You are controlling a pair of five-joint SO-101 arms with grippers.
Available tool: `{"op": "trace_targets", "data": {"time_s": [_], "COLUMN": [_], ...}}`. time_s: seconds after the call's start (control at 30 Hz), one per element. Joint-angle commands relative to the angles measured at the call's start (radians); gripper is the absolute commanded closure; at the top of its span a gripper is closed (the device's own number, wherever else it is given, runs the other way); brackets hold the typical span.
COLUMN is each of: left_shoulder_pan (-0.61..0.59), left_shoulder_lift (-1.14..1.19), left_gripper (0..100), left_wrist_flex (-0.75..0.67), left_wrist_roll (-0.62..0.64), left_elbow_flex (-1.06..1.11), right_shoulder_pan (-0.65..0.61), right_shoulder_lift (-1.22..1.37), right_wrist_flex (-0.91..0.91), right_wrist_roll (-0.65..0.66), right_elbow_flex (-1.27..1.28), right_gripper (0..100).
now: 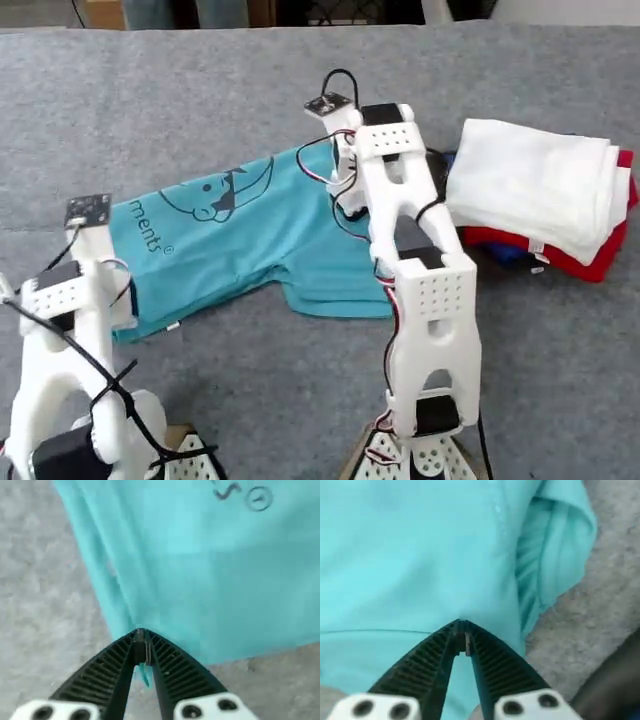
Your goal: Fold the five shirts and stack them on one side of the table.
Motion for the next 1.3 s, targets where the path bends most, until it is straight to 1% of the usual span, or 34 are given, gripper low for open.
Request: {"op": "trace_targets", "data": {"time_s": [0.0, 0.07, 0.2, 0.37, 0.47, 0.5, 0.6, 0.67, 0.83, 0.9, 0.97, 1.07, 1.27], "left_shoulder_pan": [-0.096, -0.127, -0.125, -0.134, -0.147, -0.15, -0.145, -0.142, -0.14, -0.128, -0.119, -0.12, -0.12], "left_shoulder_lift": [-0.055, -0.086, -0.132, -0.138, -0.138, -0.137, -0.137, -0.135, -0.135, -0.135, -0.137, -0.135, -0.135], "left_gripper": [97, 97, 97, 97, 97, 97, 97, 97, 97, 97, 97, 97, 97], "left_wrist_flex": [0.052, 0.078, 0.075, 0.077, 0.069, 0.041, -0.089, -0.199, -0.488, -0.572, -0.617, -0.621, -0.621], "left_wrist_roll": [-0.064, -0.091, -0.107, -0.098, -0.028, 0.0, 0.075, 0.123, 0.216, 0.218, 0.216, 0.216, 0.216], "left_elbow_flex": [-0.039, -0.059, -0.068, -0.119, -0.171, -0.179, -0.16, -0.113, 0.067, 0.139, 0.193, 0.185, 0.186], "right_shoulder_pan": [0.014, 0.015, 0.015, 0.011, 0.014, 0.012, -0.026, -0.058, -0.14, -0.186, -0.224, -0.25, -0.25], "right_shoulder_lift": [-0.01, 0.015, 0.012, -0.058, -0.125, -0.162, -0.311, -0.441, -0.786, -0.888, -0.969, -1.041, -1.052], "right_wrist_flex": [-0.014, -0.014, 0.015, 0.218, 0.241, 0.241, 0.241, 0.239, 0.232, 0.219, 0.187, 0.094, -0.1], "right_wrist_roll": [-0.002, -0.002, -0.002, 0.002, 0.051, 0.077, 0.189, 0.275, 0.473, 0.503, 0.508, 0.523, 0.545], "right_elbow_flex": [-0.015, -0.016, -0.067, -0.242, -0.262, -0.236, -0.054, 0.136, 0.602, 0.754, 0.88, 1.046, 1.25], "right_gripper": [98.4, 98.4, 98.4, 98.2, 98.2, 98.3, 98.2, 95.7, 75.0, 71.7, 71.7, 71.2, 71.1]}}
